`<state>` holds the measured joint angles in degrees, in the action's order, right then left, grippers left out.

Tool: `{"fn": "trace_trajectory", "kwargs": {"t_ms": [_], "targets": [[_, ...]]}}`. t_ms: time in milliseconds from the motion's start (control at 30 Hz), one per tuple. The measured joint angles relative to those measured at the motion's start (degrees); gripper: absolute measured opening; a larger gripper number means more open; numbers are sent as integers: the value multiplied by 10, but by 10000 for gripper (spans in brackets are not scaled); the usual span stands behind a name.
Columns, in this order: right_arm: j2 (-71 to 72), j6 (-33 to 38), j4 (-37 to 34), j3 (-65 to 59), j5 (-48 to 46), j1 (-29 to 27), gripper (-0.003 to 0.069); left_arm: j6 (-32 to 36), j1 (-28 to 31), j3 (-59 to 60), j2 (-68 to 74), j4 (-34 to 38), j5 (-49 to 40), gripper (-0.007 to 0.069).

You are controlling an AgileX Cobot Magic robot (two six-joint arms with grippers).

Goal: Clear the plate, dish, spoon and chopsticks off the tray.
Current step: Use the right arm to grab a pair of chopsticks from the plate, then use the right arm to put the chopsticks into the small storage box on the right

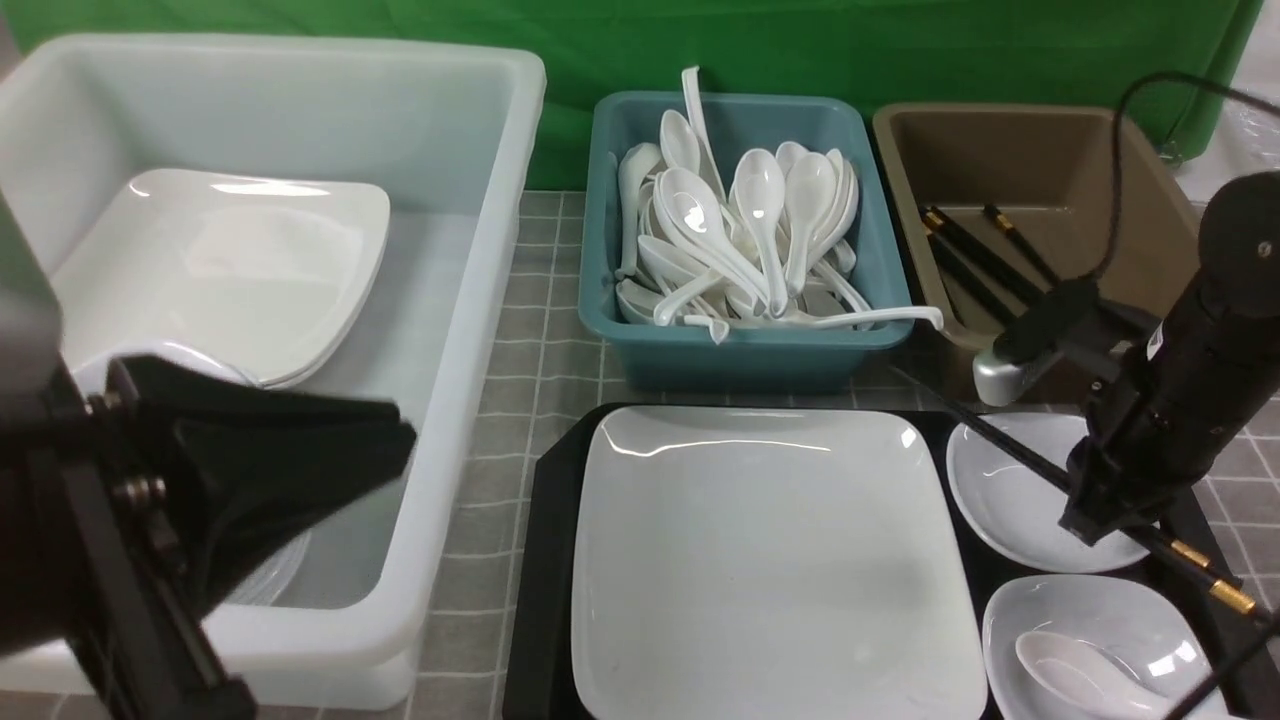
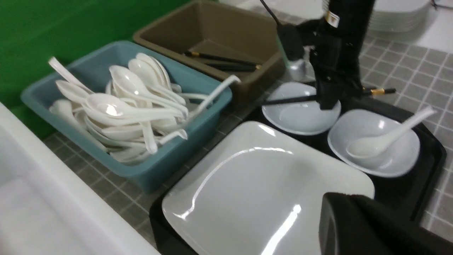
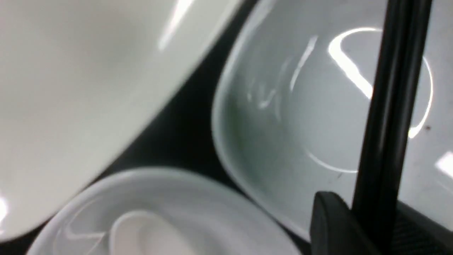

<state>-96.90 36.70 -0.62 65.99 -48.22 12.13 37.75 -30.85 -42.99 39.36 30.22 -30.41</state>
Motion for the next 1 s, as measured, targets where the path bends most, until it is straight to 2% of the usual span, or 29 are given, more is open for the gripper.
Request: {"fn": "trace_trajectory", "kwargs": {"t_ms": [133, 200, 367, 533, 633, 700, 800, 833, 867, 967, 1000], "targets": [[57, 15, -23, 0, 27, 33, 136, 0, 0, 0, 0, 3, 51, 20], [79, -19, -40, 9, 98, 33, 136, 0, 0, 0, 0, 3, 75, 20], [61, -121, -104, 75, 276, -19, 136, 0, 0, 0, 0, 3, 89, 20], [-24, -148, -159, 153, 392, -61, 136, 0, 0, 0, 0, 3, 98, 20], [-80, -162, -165, 196, 395, -71, 142, 0, 0, 0, 0, 3, 100, 20], [-117, -174, -167, 226, 371, -78, 182, 0, 0, 0, 0, 3, 100, 20], [-141, -184, -166, 254, 304, -84, 335, 0, 0, 0, 0, 3, 100, 20], [-141, -185, -166, 256, 300, -84, 352, 0, 0, 0, 0, 3, 100, 20], [-139, -187, -161, 270, 266, -86, 403, 0, 0, 0, 0, 3, 100, 20], [-124, -189, -146, 283, 219, -87, 426, 0, 0, 0, 0, -1, 99, 20], [-106, -191, -133, 289, 178, -87, 424, 0, 0, 0, 0, -8, 96, 20]]}}
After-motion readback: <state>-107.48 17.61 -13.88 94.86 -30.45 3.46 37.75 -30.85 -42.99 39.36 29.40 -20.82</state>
